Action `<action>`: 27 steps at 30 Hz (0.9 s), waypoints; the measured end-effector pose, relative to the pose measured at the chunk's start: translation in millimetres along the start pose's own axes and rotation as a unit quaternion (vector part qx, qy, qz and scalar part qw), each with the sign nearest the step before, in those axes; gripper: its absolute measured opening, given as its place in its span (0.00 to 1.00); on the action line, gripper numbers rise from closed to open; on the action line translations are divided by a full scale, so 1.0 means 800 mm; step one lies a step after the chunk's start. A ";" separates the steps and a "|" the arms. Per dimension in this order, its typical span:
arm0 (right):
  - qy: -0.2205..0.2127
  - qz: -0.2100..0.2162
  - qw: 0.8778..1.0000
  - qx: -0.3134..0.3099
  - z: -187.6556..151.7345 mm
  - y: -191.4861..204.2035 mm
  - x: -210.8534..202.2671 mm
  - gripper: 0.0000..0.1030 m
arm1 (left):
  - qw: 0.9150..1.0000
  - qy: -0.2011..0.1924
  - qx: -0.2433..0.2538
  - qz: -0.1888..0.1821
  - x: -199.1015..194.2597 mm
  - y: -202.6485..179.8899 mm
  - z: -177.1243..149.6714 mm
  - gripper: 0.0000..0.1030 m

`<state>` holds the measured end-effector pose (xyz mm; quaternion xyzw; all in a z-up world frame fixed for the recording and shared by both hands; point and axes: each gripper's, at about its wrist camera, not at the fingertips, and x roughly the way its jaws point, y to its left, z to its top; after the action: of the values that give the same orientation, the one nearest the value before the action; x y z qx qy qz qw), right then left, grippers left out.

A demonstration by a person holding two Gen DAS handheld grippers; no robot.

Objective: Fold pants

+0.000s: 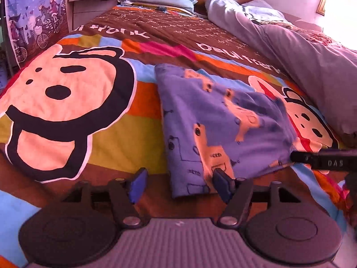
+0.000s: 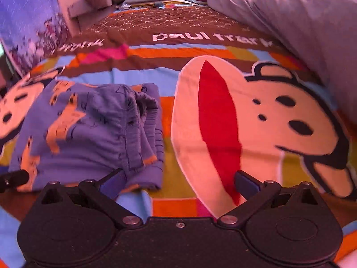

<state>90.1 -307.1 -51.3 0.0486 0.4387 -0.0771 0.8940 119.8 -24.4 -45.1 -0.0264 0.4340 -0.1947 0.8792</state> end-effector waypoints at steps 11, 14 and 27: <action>-0.035 0.029 0.995 -0.088 0.096 0.084 0.032 0.99 | 1.000 0.007 0.022 0.000 0.007 -0.011 0.002 0.81; -0.003 -0.030 0.994 -0.103 0.102 0.080 0.071 0.99 | 1.000 0.007 0.022 -0.003 0.005 -0.010 0.001 0.82; -0.053 0.076 0.995 -0.021 0.160 0.087 0.027 0.99 | 0.988 -0.069 -0.123 -0.063 -0.025 0.050 -0.007 0.94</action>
<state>215.4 -260.6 10.8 0.0590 0.3868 -0.0020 0.9203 117.7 20.2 -42.1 -0.1747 0.3907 -0.1927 0.8830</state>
